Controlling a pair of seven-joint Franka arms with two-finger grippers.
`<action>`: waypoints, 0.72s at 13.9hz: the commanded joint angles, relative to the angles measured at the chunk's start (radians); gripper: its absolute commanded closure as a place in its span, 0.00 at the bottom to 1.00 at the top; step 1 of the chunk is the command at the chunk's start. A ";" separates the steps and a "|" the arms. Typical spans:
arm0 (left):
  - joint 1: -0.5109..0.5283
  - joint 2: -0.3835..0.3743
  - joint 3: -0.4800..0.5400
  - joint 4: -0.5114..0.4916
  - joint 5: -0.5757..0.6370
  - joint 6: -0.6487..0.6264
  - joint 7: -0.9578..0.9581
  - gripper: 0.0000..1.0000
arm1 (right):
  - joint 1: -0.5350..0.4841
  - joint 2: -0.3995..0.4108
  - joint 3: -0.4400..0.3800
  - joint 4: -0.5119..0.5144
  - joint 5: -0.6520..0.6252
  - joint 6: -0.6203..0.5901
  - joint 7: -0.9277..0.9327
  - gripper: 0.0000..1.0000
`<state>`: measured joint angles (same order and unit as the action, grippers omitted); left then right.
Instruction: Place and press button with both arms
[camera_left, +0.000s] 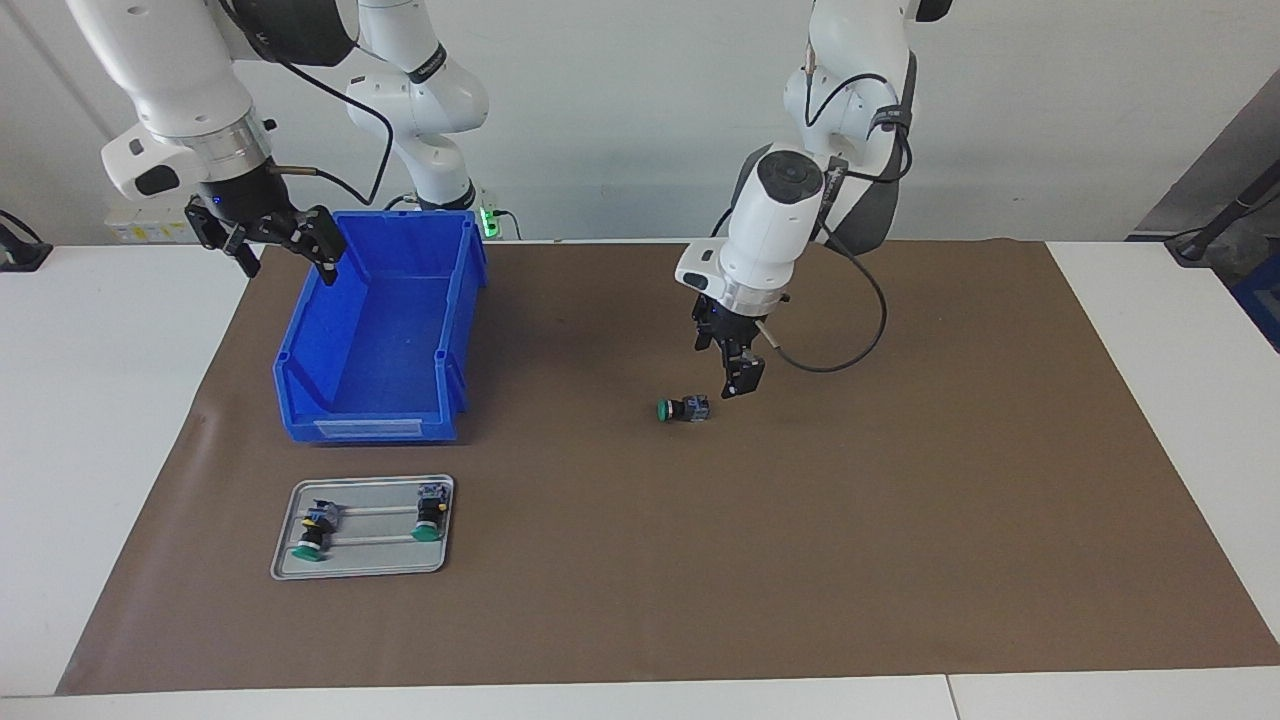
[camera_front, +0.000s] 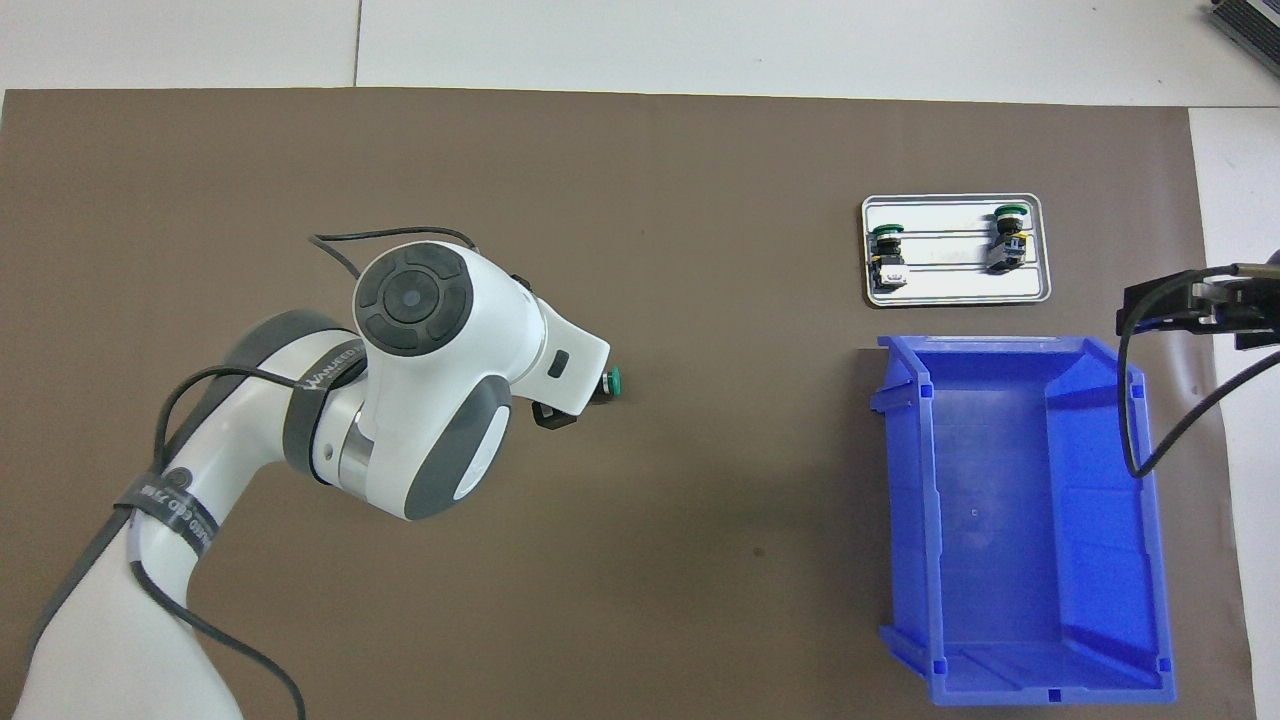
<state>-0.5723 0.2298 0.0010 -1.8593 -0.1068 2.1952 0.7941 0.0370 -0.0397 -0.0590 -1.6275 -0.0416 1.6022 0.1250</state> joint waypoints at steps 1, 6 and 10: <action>-0.043 0.069 0.019 0.005 0.003 0.076 0.025 0.03 | -0.002 -0.040 0.001 -0.046 0.020 -0.007 0.008 0.00; -0.081 0.148 0.019 -0.008 0.004 0.187 0.024 0.01 | -0.017 -0.002 0.002 0.059 0.052 -0.108 -0.001 0.00; -0.103 0.180 0.019 -0.008 0.004 0.244 0.017 0.02 | -0.009 -0.003 -0.001 0.045 0.059 -0.104 -0.002 0.00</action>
<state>-0.6548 0.3970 0.0014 -1.8618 -0.1052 2.3885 0.8049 0.0328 -0.0483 -0.0620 -1.5841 -0.0057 1.5103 0.1258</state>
